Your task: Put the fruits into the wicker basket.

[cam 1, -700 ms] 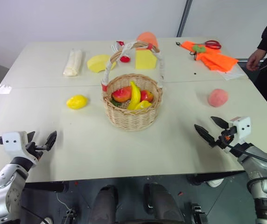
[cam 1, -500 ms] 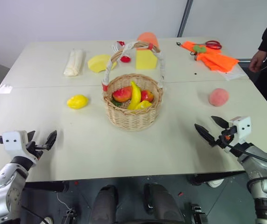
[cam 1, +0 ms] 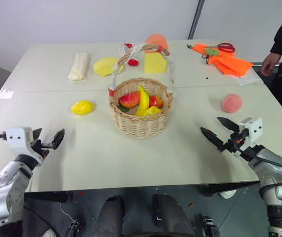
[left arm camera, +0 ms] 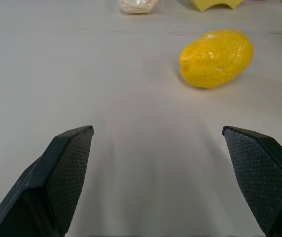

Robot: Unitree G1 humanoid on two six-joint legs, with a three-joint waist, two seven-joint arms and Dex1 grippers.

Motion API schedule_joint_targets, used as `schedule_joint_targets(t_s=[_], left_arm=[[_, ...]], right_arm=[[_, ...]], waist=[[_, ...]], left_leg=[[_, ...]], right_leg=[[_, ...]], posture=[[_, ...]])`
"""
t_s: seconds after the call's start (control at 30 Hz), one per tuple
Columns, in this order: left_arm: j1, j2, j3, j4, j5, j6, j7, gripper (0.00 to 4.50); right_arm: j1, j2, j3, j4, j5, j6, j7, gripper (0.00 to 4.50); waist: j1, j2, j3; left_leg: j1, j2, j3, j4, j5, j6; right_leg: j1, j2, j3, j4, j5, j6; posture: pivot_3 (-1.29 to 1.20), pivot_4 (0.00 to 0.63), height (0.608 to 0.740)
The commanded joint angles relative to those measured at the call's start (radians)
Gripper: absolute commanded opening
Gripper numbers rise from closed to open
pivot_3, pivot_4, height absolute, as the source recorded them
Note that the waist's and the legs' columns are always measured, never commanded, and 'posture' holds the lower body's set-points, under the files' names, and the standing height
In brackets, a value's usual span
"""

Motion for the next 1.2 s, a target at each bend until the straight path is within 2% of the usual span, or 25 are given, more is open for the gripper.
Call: schedule_joint_targets(t_s=[0.03, 0.1, 0.2, 0.3, 0.53, 0.73, 0.77, 0.83, 0.93, 1.03, 1.1, 1.13, 1.2], left_arm=[[-0.099, 0.084, -0.021, -0.008, 0.030, 0.029, -0.015, 4.50], [-0.149, 0.124, -0.052, 0.015, 0.044, 0.056, -0.037, 4.50], [-0.281, 0.211, -0.181, 0.131, 0.120, 0.066, -0.122, 4.50], [-0.415, 0.246, -0.289, 0.273, 0.174, 0.041, -0.214, 4.50], [-0.734, 0.229, -0.504, 0.688, 0.348, -0.124, -0.400, 4.50], [-0.843, 0.197, -0.565, 0.895, 0.418, -0.210, -0.494, 4.50], [-0.851, 0.191, -0.562, 0.914, 0.423, -0.219, -0.498, 4.25], [-0.857, 0.187, -0.555, 0.931, 0.429, -0.227, -0.508, 3.60], [-0.849, 0.193, -0.549, 0.926, 0.446, -0.233, -0.499, 2.10], [-0.819, 0.208, -0.509, 0.880, 0.430, -0.215, -0.481, 2.10], [-0.774, 0.220, -0.440, 0.801, 0.372, -0.178, -0.480, 2.10], [-0.742, 0.227, -0.408, 0.748, 0.345, -0.158, -0.484, 2.10], [-0.594, 0.256, -0.303, 0.513, 0.227, -0.090, -0.543, 2.10]], right_arm=[[0.012, -0.062, 0.001, -0.177, 0.079, 0.073, 0.052, 4.43], [0.013, -0.090, 0.008, -0.229, 0.094, 0.108, 0.064, 4.43], [0.005, -0.149, 0.046, -0.333, 0.099, 0.148, 0.098, 4.43], [-0.042, -0.172, 0.069, -0.392, 0.120, 0.184, 0.096, 4.43], [-0.143, -0.171, 0.123, -0.449, 0.120, 0.221, 0.078, 4.43], [-0.157, -0.161, 0.134, -0.487, 0.122, 0.238, 0.043, 4.43], [-0.155, -0.161, 0.135, -0.491, 0.120, 0.238, 0.040, 4.48], [-0.158, -0.162, 0.137, -0.496, 0.115, 0.239, 0.033, 4.50], [-0.171, -0.165, 0.138, -0.503, 0.117, 0.244, 0.022, 4.50], [-0.179, -0.168, 0.144, -0.507, 0.113, 0.243, 0.018, 4.50], [-0.181, -0.170, 0.146, -0.508, 0.109, 0.241, 0.016, 4.50], [-0.181, -0.171, 0.145, -0.510, 0.108, 0.240, 0.016, 4.50], [-0.183, -0.175, 0.143, -0.507, 0.105, 0.237, 0.017, 4.50]], waist=[[0.000, 0.000, 0.000], [-0.001, 0.000, 0.000], [-0.001, 0.000, 0.000], [-0.002, 0.000, 0.000], [0.000, -0.001, 0.001], [-0.002, -0.001, 0.001], [-0.002, -0.002, 0.001], [-0.002, -0.002, 0.001], [-0.002, -0.002, 0.001], [-0.002, -0.002, 0.001], [-0.005, -0.002, 0.001], [-0.006, -0.002, 0.001], [-0.013, -0.002, 0.001]], left_leg=[[0.000, 0.000, 0.000, 0.000, 0.000, 0.000], [0.000, 0.000, 0.000, 0.000, 0.000, 0.000], [0.000, 0.000, 0.000, 0.000, 0.000, 0.000], [0.000, 0.000, 0.000, 0.000, 0.000, 0.000], [-0.001, 0.000, 0.000, 0.000, 0.000, 0.000], [-0.002, 0.000, 0.000, 0.000, -0.001, 0.002], [-0.002, 0.000, 0.000, 0.000, -0.001, 0.002], [-0.002, 0.000, -0.001, 0.000, -0.001, 0.002], [-0.002, 0.000, -0.001, 0.000, -0.001, 0.002], [-0.002, 0.000, -0.001, 0.000, -0.001, 0.002], [-0.002, 0.000, -0.001, 0.000, -0.001, 0.002], [-0.002, 0.000, -0.001, 0.000, -0.001, 0.002], [-0.002, 0.001, 0.000, 0.000, -0.001, 0.002]], right_leg=[[0.000, 0.000, 0.000, 0.000, 0.000, 0.000], [0.000, 0.000, 0.000, 0.000, 0.000, 0.000], [0.000, 0.000, 0.000, 0.000, 0.000, 0.000], [0.000, 0.001, -0.001, 0.000, 0.000, 0.001], [0.000, 0.001, -0.001, 0.000, 0.001, 0.000], [-0.001, 0.001, -0.001, 0.000, 0.002, 0.005], [-0.001, 0.001, -0.001, 0.000, 0.002, 0.005], [-0.001, 0.001, -0.002, 0.000, 0.002, 0.005], [-0.001, 0.001, -0.002, 0.000, 0.002, 0.005], [-0.001, 0.001, -0.002, 0.001, 0.002, 0.005], [-0.001, 0.001, -0.002, 0.001, 0.002, 0.005], [-0.001, 0.001, -0.001, 0.001, 0.002, 0.005], [-0.002, 0.001, -0.001, 0.001, 0.002, 0.005]], posture=[[0.00, 0.150, 0.735], [0.00, 0.150, 0.735], [0.00, 0.150, 0.735], [0.00, 0.150, 0.735], [0.00, 0.150, 0.735], [0.00, 0.150, 0.735], [0.00, 0.150, 0.735], [0.00, 0.150, 0.735], [0.00, 0.150, 0.735], [0.00, 0.150, 0.735], [0.00, 0.150, 0.735], [0.00, 0.150, 0.735], [0.00, 0.150, 0.735]])
